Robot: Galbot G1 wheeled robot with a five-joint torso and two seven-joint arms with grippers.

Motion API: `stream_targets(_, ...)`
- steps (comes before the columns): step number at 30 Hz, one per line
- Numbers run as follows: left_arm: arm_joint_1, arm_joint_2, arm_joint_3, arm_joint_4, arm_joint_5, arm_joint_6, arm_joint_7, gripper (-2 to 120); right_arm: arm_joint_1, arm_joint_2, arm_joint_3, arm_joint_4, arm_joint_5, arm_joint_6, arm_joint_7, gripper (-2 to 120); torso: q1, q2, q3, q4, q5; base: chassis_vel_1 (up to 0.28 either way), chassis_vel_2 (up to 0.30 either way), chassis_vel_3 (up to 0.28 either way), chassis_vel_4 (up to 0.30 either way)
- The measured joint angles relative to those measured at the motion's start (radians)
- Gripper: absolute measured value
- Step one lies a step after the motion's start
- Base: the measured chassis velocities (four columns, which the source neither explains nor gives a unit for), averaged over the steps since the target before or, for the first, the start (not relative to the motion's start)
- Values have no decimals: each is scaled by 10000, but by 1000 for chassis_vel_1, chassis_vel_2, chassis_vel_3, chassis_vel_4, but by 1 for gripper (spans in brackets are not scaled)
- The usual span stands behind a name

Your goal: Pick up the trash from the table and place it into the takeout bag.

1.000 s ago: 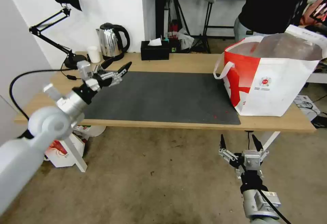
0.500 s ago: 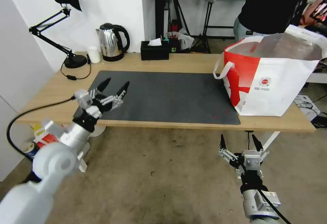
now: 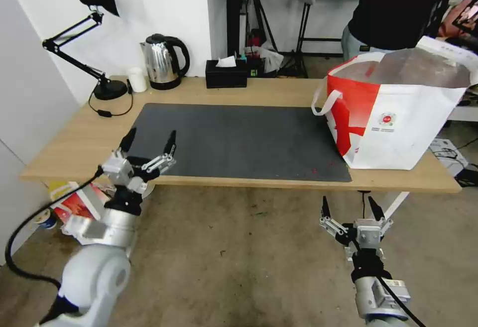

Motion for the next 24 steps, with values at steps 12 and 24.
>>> stream_targets(12, 2113, -2081, 235, -43, 3233, -1407, -1362, 100, 0, 0, 0, 0, 0, 0, 0, 100, 0, -2, 1, 1, 1, 0, 0, 0, 0)
stream_targets(24, 2759, -2683, 229, -7, 3588, -1452, -1483, 100, 0, 0, 0, 0, 0, 0, 0, 100, 0, -2, 0, 2, -2, 0, 0, 0, 0)
